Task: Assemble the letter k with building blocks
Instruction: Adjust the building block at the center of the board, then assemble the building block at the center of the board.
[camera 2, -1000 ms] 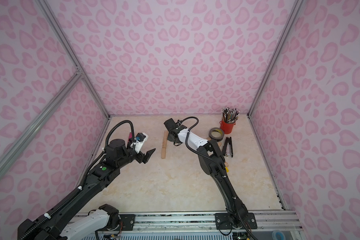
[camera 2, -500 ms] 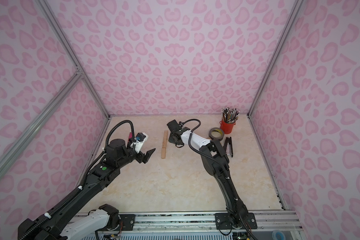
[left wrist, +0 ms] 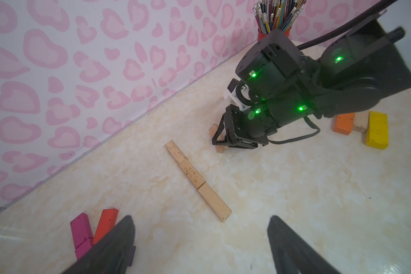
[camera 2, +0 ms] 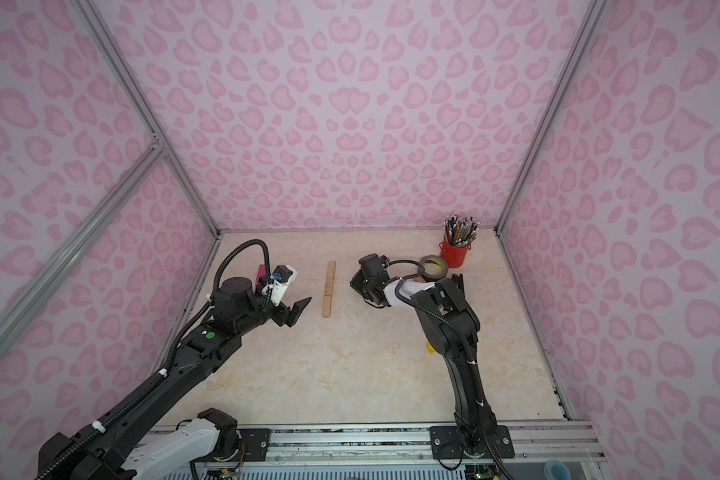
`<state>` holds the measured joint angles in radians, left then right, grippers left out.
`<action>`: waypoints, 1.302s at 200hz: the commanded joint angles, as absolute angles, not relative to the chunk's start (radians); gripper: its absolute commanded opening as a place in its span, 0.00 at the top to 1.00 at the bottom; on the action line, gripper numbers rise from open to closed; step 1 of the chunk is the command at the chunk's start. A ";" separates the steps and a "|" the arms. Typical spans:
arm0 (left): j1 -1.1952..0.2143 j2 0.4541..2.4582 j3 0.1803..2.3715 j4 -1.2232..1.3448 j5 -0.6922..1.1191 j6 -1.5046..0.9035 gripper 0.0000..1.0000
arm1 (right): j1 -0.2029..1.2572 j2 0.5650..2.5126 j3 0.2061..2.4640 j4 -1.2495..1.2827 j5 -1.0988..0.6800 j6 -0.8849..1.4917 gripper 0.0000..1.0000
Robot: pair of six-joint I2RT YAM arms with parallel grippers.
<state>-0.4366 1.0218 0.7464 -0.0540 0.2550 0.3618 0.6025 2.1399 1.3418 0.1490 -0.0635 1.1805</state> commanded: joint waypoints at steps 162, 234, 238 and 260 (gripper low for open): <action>-0.667 2.317 2.087 -0.715 0.022 -0.046 0.38 | 0.500 0.892 0.684 -0.388 -0.019 0.353 0.02; -0.648 2.629 2.483 -0.949 -0.022 0.061 0.50 | 0.492 0.905 0.721 -0.436 -0.016 0.354 0.01; -0.646 2.628 2.477 -0.948 -0.023 0.064 0.51 | 0.492 0.906 0.721 -0.436 -0.015 0.354 0.01; -0.643 2.626 2.463 -0.949 -0.013 0.079 0.55 | 0.492 0.923 0.728 -0.434 -0.015 0.357 0.00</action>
